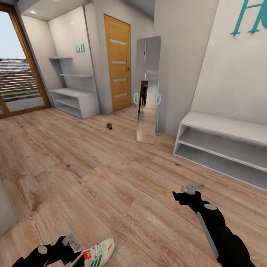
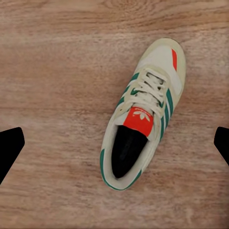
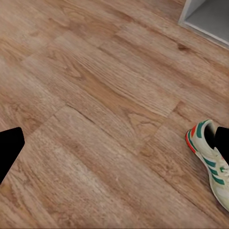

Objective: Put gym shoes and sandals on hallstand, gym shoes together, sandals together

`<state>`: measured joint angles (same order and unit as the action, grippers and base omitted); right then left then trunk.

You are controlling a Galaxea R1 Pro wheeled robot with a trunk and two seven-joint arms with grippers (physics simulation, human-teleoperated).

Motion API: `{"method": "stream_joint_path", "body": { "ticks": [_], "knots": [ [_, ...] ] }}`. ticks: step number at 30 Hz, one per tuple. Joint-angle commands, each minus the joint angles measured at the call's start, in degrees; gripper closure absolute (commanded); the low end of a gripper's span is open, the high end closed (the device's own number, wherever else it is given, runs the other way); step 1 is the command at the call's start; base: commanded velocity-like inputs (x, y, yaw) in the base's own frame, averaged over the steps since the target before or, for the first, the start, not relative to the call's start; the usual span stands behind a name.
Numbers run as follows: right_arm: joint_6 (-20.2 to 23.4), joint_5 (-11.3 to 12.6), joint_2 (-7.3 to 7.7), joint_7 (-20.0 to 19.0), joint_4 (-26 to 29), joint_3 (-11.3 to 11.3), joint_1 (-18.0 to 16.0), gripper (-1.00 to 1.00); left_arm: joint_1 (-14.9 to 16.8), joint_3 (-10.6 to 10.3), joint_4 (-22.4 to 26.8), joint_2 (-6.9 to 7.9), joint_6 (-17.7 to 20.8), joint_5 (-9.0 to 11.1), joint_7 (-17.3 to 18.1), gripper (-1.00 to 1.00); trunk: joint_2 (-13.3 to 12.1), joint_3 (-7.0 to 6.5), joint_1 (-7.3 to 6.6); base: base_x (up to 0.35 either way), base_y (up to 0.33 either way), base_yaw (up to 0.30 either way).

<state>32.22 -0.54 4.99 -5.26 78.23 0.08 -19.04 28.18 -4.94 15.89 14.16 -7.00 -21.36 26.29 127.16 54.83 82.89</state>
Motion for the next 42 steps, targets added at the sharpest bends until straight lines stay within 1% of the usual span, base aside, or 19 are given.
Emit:
{"method": "stream_joint_path", "body": {
  "ticks": [1,30,40,42],
  "knots": [
    [0.3,-0.1,0.02,-0.2,0.1,0.0,0.0,-1.00,0.0,-0.3,0.0,0.05,-0.4,-0.3,-0.1,-1.00,0.4,0.24,0.22,0.000,0.000,0.000],
    [0.3,-0.1,0.02,-0.2,0.1,0.0,0.0,-1.00,0.1,-0.3,0.1,0.00,-0.4,-0.3,-0.2,-1.00,12.1,5.47,6.58,0.000,0.000,0.000],
    [0.3,-0.1,0.02,-0.2,0.1,0.0,0.0,-1.00,0.8,-0.3,0.2,-0.05,0.5,-0.4,-0.1,-1.00,16.1,7.27,8.78,0.000,0.000,0.000],
    [0.3,0.0,0.02,-0.2,0.1,0.0,0.0,-1.00,0.9,-0.3,0.3,-0.07,0.9,-0.5,-0.1,-1.00,16.1,7.71,8.83,0.000,0.000,0.000]
  ]
}}
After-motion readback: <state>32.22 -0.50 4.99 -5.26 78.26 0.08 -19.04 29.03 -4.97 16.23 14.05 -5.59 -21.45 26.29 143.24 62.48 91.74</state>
